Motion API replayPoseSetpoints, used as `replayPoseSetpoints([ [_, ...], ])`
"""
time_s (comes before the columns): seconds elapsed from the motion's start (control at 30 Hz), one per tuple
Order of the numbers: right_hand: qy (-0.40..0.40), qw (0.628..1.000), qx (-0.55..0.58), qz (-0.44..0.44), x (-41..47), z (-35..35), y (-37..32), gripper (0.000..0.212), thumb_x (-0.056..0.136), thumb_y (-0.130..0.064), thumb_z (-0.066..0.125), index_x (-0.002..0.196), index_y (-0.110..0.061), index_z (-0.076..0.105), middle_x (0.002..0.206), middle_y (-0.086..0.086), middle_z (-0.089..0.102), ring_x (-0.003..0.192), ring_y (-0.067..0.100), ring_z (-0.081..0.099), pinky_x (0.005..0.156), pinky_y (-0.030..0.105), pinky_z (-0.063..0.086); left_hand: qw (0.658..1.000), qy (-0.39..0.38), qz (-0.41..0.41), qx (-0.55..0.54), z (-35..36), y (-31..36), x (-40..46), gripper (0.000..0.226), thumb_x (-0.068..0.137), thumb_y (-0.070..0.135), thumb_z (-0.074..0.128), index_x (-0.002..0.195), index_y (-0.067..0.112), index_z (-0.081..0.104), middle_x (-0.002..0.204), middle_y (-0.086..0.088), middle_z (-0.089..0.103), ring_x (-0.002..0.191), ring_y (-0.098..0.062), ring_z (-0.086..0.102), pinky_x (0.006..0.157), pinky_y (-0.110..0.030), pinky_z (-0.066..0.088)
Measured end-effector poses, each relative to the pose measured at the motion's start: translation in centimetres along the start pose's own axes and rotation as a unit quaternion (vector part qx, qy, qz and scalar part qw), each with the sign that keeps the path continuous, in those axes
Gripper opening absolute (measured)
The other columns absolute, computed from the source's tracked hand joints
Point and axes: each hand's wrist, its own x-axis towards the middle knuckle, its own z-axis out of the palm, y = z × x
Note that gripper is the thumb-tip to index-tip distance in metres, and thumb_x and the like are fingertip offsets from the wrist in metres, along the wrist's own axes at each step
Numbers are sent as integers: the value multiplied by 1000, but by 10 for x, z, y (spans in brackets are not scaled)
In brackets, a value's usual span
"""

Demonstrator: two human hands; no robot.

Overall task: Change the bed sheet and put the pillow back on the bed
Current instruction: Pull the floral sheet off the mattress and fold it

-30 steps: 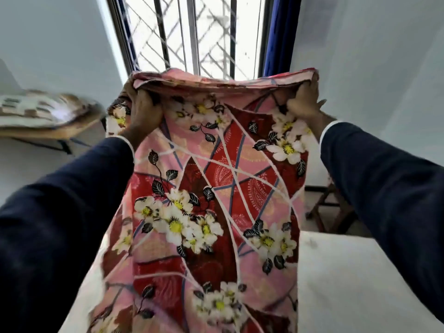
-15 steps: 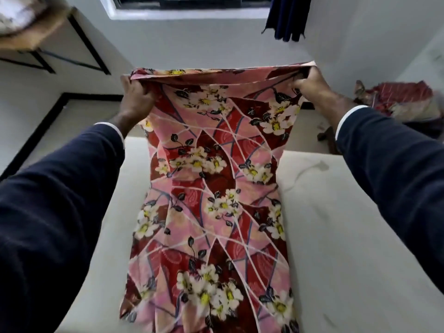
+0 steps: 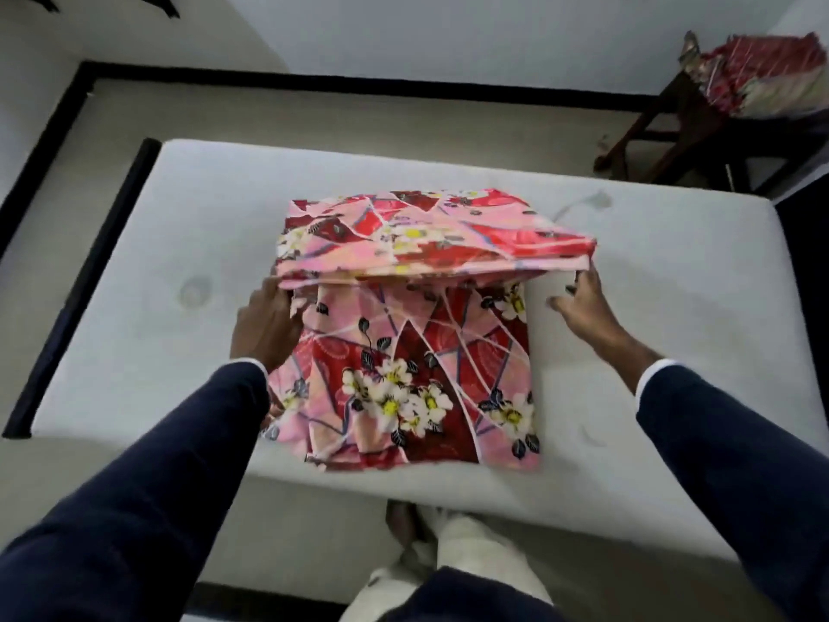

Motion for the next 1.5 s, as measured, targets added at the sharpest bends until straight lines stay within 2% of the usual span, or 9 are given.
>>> replayPoseSetpoints([
  [0.13,-79,990,-108,38,-72,24,87,93,81,3,67,158,-14,16,162,9,16,150,29,21,121,38,24,977,-112,104,148,62,-12,-87,52,78,14,69,128,3,58,138,-17,48,100,-40,59,66,-50,52],
  [0.23,-153,966,-199,54,-111,34,134,88,80,-15,64,156,-16,21,166,4,11,148,32,28,119,41,27,947,-166,147,233,92,-13,-133,49,87,20,55,135,12,55,146,-11,45,118,-31,54,80,-46,50],
  [0.33,-218,905,-355,79,-138,39,158,80,85,-25,57,156,-25,20,168,-7,0,135,35,44,107,51,41,918,-219,166,284,113,-10,-161,48,93,22,45,141,15,47,148,-9,40,129,-29,45,98,-50,42],
  [0.43,-266,832,-484,55,-163,51,165,72,93,-22,50,157,-26,15,167,-6,3,137,32,39,106,47,40,906,-246,135,317,125,-6,-178,48,94,24,47,141,18,46,145,-4,41,132,-25,44,106,-52,36],
  [0.73,-374,725,-578,9,-196,63,185,68,91,-13,45,155,-27,29,168,-4,6,144,28,29,114,47,31,858,-319,139,378,145,-31,-201,53,102,28,38,153,16,34,160,-6,28,146,-27,29,116,-66,19],
  [0.93,-340,828,-443,46,-157,91,165,40,94,-17,52,131,-29,61,146,5,45,130,31,48,107,46,41,893,-340,106,275,148,-2,-169,39,96,32,50,133,25,61,158,-9,34,144,-31,34,115,-62,26],
  [1.07,-307,880,-363,-7,-113,110,148,37,92,-10,54,127,-17,64,136,8,52,125,31,52,102,44,45,943,-293,85,136,153,38,-125,42,97,28,49,138,19,49,153,-8,39,137,-31,42,110,-58,35],
  [1.37,-194,901,-360,-146,83,120,115,51,87,-2,53,137,-10,51,135,12,50,125,35,50,102,48,44,983,-162,78,32,167,76,66,45,98,27,49,141,14,42,152,-13,38,130,-37,49,97,-57,48],
  [1.5,-106,882,-394,-235,175,121,84,54,86,-1,54,138,-10,48,134,13,50,122,34,49,99,50,45,989,-101,87,63,173,69,158,40,96,34,45,128,11,49,133,-14,54,103,-35,63,78,-46,55],
])
